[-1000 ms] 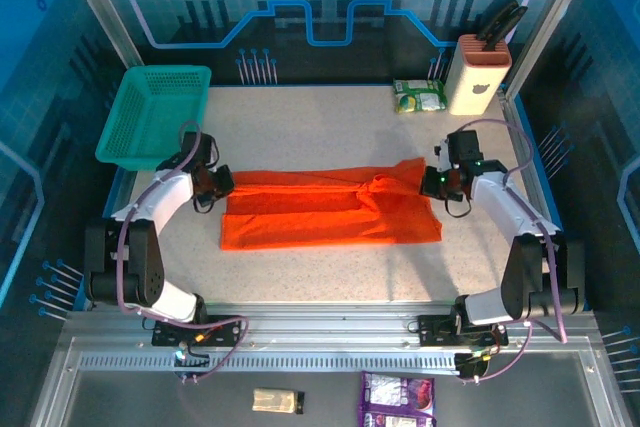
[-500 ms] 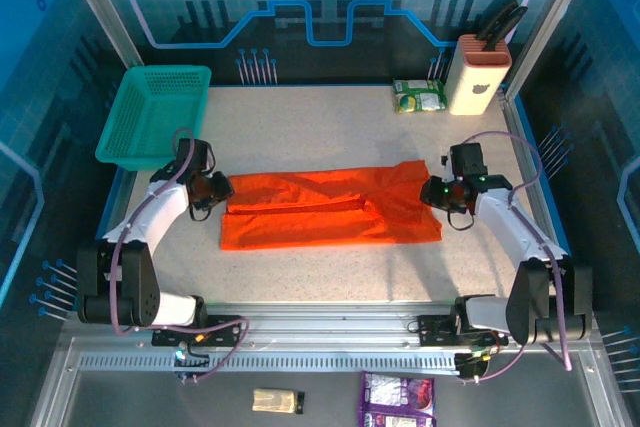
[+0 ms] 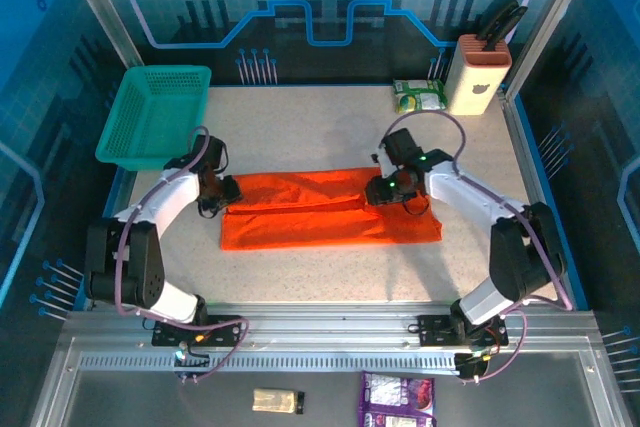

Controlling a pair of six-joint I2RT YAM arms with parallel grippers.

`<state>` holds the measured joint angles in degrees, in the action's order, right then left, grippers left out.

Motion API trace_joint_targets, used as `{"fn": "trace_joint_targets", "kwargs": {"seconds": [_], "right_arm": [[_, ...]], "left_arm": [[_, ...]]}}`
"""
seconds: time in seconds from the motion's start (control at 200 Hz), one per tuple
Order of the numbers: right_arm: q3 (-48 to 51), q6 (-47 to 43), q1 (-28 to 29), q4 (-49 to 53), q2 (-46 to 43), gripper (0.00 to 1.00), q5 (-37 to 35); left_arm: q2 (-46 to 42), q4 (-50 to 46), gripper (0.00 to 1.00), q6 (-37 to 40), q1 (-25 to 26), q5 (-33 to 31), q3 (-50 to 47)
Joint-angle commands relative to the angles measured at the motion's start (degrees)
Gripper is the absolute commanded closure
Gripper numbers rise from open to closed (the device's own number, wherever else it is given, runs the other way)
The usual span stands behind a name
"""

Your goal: Fold the inside-out t-shirt

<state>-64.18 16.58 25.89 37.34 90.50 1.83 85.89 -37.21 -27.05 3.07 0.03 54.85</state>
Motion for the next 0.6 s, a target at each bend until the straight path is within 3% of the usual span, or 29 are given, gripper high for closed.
{"fn": "trace_joint_targets", "kwargs": {"seconds": [0.0, 0.22, 0.45, 0.595], "right_arm": [[-2.78, -1.72, 3.99, 4.27, 3.37, 0.54, -4.78], [-7.12, -2.33, 9.62, 7.33, 10.34, 0.53, -11.57], [-9.59, -1.90, 11.32, 8.61, 15.40, 0.56, -17.70], [-9.91, -1.82, 11.73, 7.95, 17.41, 0.63, -18.78]], "left_arm": [[1.91, -2.52, 0.64, -0.73, -0.32, -1.63, -1.06], [4.20, -0.72, 0.63, -1.21, -0.57, -0.99, -1.48], [6.69, 0.63, 0.67, -0.95, -1.01, -0.95, -0.90], [7.74, 1.15, 0.73, -0.64, -1.20, -1.09, -0.12]]}}
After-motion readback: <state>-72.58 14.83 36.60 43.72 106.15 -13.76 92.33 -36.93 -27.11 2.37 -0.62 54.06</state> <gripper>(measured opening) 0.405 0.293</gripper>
